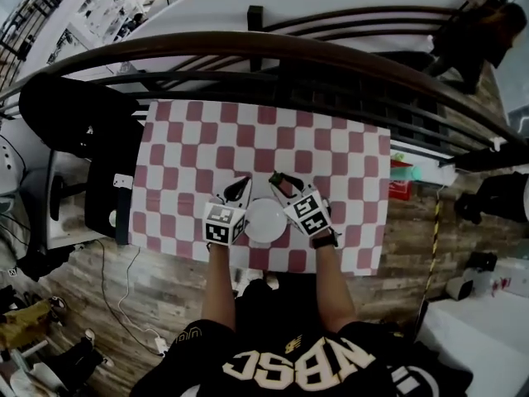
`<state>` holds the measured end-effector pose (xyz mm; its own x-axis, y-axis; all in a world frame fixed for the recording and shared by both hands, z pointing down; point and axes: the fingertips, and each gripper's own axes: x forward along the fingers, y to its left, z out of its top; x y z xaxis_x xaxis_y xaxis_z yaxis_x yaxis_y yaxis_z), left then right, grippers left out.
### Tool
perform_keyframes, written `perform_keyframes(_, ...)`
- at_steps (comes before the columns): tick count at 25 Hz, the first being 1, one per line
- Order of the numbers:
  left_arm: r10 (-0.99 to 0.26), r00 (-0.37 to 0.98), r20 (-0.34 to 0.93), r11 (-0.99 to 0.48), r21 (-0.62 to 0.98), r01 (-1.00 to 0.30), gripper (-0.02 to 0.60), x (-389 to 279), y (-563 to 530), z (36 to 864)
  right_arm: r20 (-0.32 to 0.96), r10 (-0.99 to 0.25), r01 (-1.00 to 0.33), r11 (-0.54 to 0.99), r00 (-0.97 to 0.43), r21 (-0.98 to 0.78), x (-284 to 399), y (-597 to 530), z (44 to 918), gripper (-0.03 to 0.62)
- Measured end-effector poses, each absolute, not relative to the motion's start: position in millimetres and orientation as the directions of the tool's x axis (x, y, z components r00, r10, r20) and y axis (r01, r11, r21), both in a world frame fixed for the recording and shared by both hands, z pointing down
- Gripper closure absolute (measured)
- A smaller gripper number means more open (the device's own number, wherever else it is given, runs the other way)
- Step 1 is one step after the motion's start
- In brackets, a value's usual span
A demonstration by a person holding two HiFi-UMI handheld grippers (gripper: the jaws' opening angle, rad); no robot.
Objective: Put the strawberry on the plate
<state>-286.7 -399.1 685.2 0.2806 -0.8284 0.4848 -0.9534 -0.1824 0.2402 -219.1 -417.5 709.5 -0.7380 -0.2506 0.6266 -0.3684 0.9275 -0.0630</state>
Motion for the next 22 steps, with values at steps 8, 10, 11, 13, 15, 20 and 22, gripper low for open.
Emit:
perform_keyframes(8,-0.753,0.346,0.56,-0.232,0.266,-0.936,0.568,-266.6,-374.6,721.5,0.731,-0.121,-0.244,0.968,-0.672,-0.064,-219.4,-367.8,759.8,0.448)
perform_keyframes(10,-0.733,0.359,0.577,-0.25,0.263,-0.932,0.568,-261.7,-370.8,729.0,0.757,-0.088,-0.211,0.975,-0.647,-0.066,-216.2,-358.0,770.6,0.448)
perform_keyframes(11,-0.726,0.362,0.585,-0.253,0.262,-0.931,0.568,-260.0,-369.0,731.9,0.768,-0.071,-0.193,0.979,-0.636,-0.07,-214.5,-353.1,774.9,0.448)
perform_keyframes(13,-0.717,0.363,0.595,-0.25,0.267,-0.931,0.568,-258.7,-365.8,735.7,0.782,-0.036,-0.157,0.984,-0.622,-0.08,-211.7,-343.4,782.8,0.448)
perform_keyframes(15,-0.712,0.36,0.602,-0.243,0.27,-0.932,0.568,-259.9,-362.1,741.1,0.79,-0.004,-0.122,0.988,-0.613,-0.09,-209.9,-333.6,789.3,0.448)
perform_keyframes(20,-0.699,0.361,0.618,-0.234,0.28,-0.931,0.568,-260.4,-352.0,751.4,0.811,0.06,-0.05,0.993,-0.582,-0.109,-207.6,-309.9,803.7,0.448)
perform_keyframes(22,-0.693,0.363,0.623,-0.235,0.281,-0.931,0.568,-259.2,-346.8,757.2,0.819,0.078,-0.029,0.993,-0.568,-0.114,-208.1,-301.8,809.4,0.448)
